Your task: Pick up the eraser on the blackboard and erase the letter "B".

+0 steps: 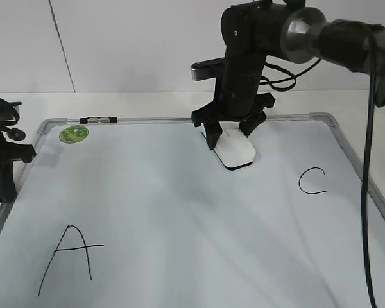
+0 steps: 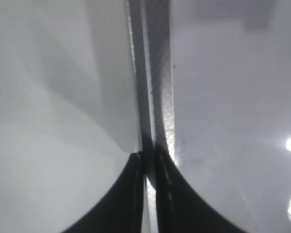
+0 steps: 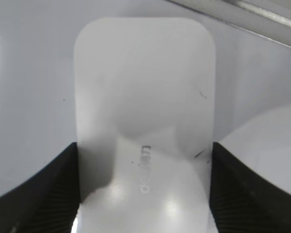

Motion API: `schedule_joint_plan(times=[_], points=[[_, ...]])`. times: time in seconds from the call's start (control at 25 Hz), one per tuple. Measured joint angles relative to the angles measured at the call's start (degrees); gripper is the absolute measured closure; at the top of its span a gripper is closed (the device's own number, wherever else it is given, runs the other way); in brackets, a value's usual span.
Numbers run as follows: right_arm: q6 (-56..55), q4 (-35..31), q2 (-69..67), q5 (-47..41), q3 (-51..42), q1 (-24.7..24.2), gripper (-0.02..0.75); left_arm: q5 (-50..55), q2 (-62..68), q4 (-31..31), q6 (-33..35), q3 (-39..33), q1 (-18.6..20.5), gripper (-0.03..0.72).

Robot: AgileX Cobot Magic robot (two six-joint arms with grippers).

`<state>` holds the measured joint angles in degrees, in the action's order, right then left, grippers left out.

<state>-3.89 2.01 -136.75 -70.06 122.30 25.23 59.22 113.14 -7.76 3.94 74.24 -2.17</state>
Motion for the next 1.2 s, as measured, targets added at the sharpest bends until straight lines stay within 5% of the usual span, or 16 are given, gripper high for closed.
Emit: schedule_joint_plan(times=[0.24, 0.68, 0.92, 1.2], points=[[0.8, -2.0, 0.0, 0.0, 0.0, 2.3, 0.165, 0.2, 0.0, 0.0, 0.0, 0.0, 0.0, 0.671], [1.1, -3.0, -0.1, 0.0, 0.0, 17.4, 0.165, 0.2, 0.0, -0.1, 0.0, 0.0, 0.0, 0.671], [1.2, -3.0, -0.1, 0.0, 0.0, 18.0, 0.165, 0.4, 0.0, -0.1, 0.0, 0.0, 0.0, 0.671], [0.7, -2.6, -0.1, 0.0, 0.0, 13.2, 0.165, 0.4, 0.0, -0.3, 0.0, 0.0, 0.0, 0.671]])
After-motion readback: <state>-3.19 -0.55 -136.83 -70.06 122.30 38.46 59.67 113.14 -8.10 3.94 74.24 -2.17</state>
